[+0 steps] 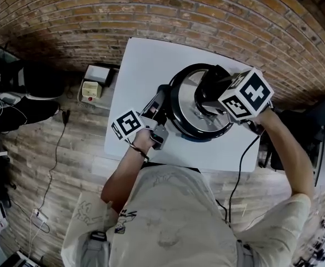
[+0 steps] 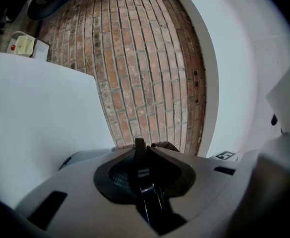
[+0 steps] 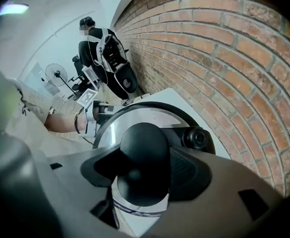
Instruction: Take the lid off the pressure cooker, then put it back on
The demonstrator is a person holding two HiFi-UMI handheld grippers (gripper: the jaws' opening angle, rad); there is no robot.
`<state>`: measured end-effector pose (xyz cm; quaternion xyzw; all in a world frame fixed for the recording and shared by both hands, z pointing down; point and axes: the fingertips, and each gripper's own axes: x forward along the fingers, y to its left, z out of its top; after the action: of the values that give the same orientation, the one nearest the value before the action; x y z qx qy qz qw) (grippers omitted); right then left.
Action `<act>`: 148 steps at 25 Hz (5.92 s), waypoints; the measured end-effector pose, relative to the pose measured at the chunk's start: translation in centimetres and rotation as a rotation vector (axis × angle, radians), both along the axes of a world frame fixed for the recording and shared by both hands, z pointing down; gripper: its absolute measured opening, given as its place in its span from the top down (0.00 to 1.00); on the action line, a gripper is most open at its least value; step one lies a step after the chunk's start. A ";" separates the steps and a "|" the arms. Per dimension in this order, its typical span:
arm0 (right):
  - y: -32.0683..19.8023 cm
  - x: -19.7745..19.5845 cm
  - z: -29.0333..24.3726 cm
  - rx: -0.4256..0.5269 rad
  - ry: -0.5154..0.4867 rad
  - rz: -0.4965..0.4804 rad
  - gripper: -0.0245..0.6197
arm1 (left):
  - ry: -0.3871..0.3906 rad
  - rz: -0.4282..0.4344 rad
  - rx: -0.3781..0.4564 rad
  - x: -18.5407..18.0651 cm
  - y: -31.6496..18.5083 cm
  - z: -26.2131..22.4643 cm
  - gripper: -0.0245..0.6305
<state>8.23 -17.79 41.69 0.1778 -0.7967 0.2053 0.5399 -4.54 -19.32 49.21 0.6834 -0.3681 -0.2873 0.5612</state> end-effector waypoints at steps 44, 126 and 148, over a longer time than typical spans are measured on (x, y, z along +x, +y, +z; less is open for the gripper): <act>1.5 -0.6 2.0 0.003 0.207 -0.661 0.49 | 0.061 0.030 0.027 0.5 -0.2 -0.3 0.84; 3.7 16.8 -5.1 1.157 -0.565 0.888 0.94 | -1.315 -0.279 0.649 -1.7 3.7 -12.8 0.94; 3.7 15.8 -4.3 1.111 -0.537 0.859 0.94 | -1.293 -0.272 0.660 -1.2 3.7 -12.7 0.94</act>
<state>24.08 -14.14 37.37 0.6632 -0.7479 0.0021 0.0302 -5.76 -15.58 36.51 0.7979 -0.6011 0.0101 -0.0431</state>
